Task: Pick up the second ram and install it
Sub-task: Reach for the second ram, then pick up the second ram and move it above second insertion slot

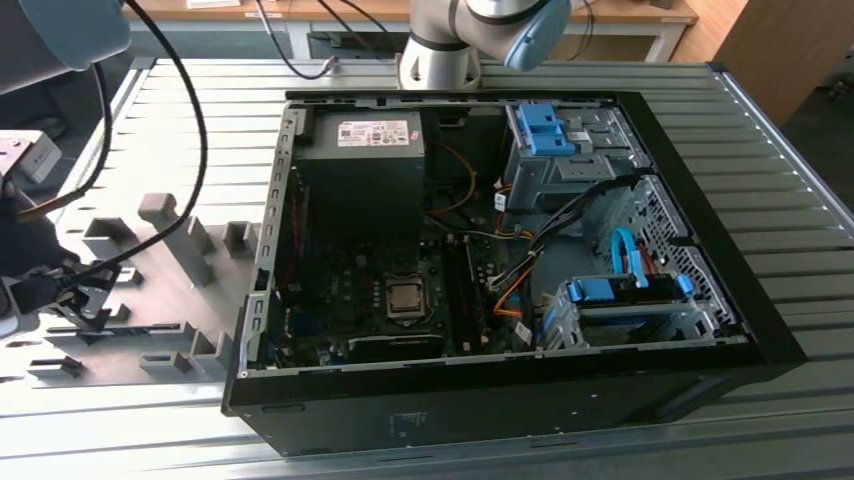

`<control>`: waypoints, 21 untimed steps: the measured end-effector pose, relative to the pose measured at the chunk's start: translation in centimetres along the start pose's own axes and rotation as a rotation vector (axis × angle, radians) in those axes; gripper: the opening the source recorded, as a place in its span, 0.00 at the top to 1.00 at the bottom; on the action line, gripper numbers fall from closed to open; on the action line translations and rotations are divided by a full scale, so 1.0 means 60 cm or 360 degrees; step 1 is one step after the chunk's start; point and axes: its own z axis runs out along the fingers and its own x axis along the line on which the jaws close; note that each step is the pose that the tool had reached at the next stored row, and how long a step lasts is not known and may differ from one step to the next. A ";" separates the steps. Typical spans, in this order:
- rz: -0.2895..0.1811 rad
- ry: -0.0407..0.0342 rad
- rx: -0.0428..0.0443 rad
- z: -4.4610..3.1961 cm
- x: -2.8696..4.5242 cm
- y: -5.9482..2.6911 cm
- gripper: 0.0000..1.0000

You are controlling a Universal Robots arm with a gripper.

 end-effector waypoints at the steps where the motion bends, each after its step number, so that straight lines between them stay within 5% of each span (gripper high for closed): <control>1: 0.0000 0.0000 0.0000 0.003 0.000 0.000 0.89; 8: 0.0000 0.0001 0.0000 0.018 -0.010 0.003 0.89; 21: -0.0002 0.0001 0.0001 0.019 -0.010 0.004 0.89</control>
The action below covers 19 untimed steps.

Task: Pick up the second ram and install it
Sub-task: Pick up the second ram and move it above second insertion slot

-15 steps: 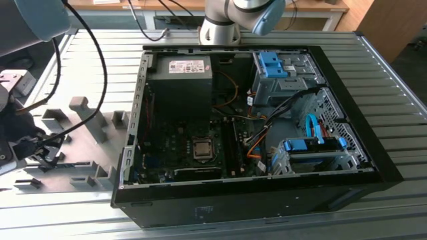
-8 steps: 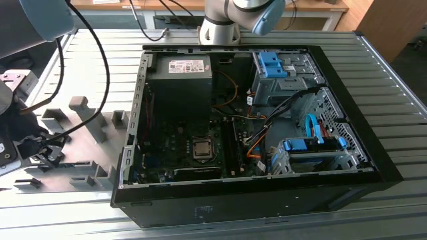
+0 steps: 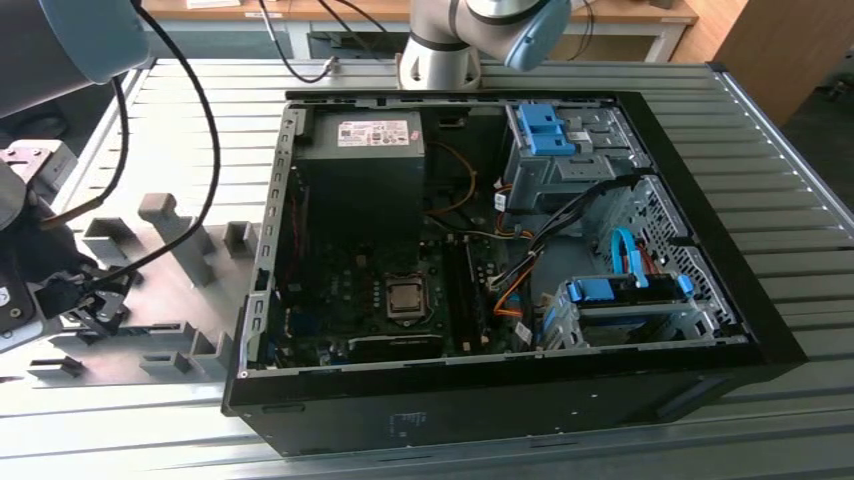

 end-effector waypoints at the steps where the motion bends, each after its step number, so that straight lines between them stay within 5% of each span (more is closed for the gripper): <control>1: -0.0001 0.0000 0.0000 0.000 0.000 0.000 0.89; 7: -0.0058 0.0000 -0.0001 0.000 0.000 0.000 0.89; 19: -0.0398 0.0000 -0.0011 0.000 0.000 0.000 0.89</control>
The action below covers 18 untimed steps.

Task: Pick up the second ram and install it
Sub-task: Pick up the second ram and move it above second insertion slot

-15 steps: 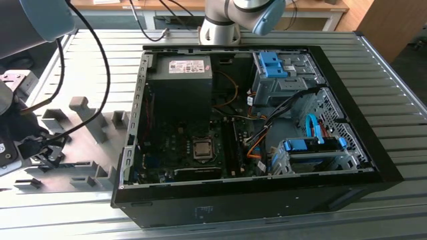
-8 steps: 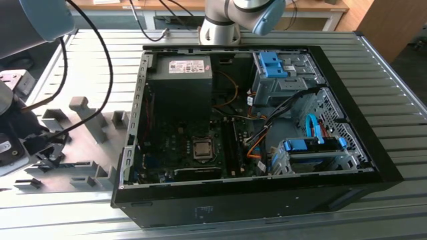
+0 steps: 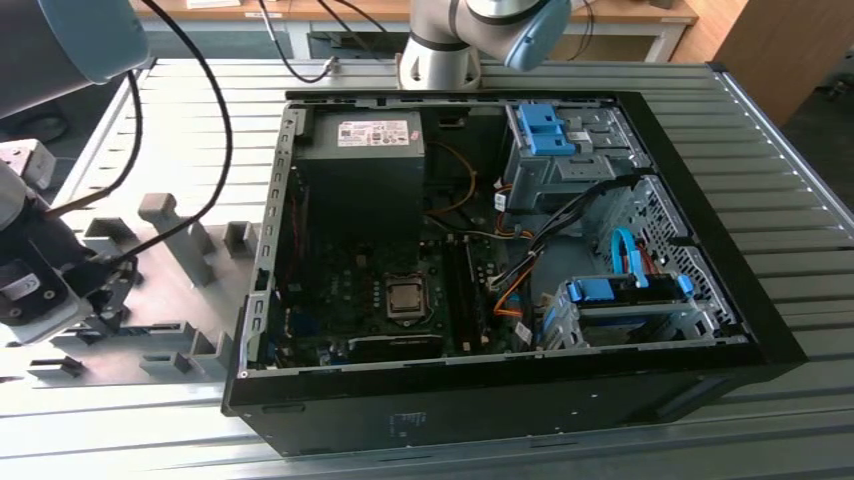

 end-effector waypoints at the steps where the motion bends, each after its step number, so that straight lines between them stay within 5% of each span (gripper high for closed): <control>1: -0.0024 0.0000 -0.0001 0.000 0.000 0.000 0.89; 18: -0.0369 0.0000 -0.0011 0.000 0.000 0.000 0.89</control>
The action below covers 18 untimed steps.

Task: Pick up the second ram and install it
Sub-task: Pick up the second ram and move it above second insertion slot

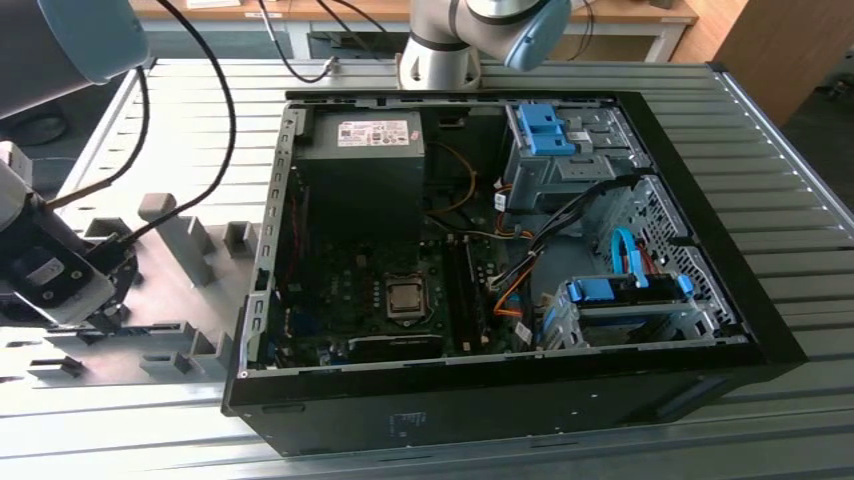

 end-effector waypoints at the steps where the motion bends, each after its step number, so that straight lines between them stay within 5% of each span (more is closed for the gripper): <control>1: -0.0022 0.0000 -0.0001 0.000 0.000 0.000 0.89; 18: -0.0325 -0.0001 -0.0009 0.000 0.000 0.000 0.89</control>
